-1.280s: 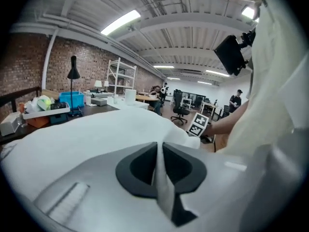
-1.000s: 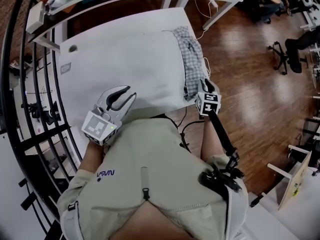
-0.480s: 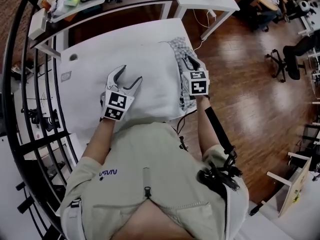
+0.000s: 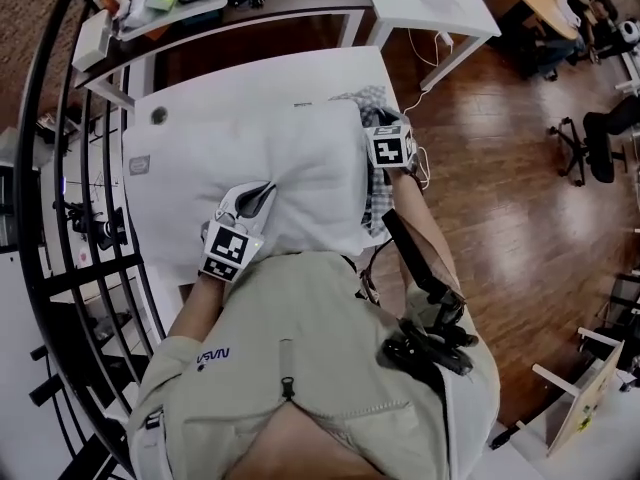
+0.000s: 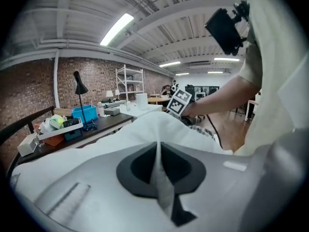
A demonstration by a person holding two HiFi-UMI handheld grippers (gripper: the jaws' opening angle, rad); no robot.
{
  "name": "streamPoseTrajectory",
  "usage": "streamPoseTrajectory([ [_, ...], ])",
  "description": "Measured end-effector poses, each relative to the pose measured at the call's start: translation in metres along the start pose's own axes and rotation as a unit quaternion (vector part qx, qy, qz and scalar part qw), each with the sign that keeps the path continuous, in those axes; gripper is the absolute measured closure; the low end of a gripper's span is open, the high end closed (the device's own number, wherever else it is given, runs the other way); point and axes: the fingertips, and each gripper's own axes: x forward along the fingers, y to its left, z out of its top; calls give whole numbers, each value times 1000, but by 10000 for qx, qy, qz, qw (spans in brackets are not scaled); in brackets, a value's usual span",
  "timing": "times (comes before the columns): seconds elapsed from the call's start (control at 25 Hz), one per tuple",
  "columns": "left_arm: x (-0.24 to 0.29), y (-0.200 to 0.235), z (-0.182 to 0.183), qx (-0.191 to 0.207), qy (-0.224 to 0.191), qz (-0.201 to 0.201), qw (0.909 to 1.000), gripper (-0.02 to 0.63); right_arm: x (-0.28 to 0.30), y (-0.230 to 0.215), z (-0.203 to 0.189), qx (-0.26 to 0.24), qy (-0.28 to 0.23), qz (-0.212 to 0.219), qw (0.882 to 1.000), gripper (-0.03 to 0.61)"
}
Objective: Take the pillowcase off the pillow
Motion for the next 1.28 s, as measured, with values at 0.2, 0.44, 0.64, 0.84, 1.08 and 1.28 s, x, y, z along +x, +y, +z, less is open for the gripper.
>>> streamPoseTrajectory([
  [0.2,-40,-14,25,-29,-631,90,9980,600,15,-33,-46,555,972,-432,9928,571],
  [0.44,-22,-7,10,-332,-553,-8,9979,556,19,3,-96,325,1474,321,9880,462],
  [0.64,-52,26,26,-560,-987,367,9929,380,-56,12,-60,1604,-146,623,9850,396],
  [0.84,-133,108,-33,-1289,-563,2109,9673,352,-148,70,-53,2035,-929,1613,9612,339],
  [1.08,-167,151,-141,-2180,510,2834,9325,169,-148,134,-68,1644,-457,1877,9673,285],
  [1.28,-143,141,-156,-2882,63,2302,9295,283,-127,142,-73,1867,-362,1521,9699,332],
])
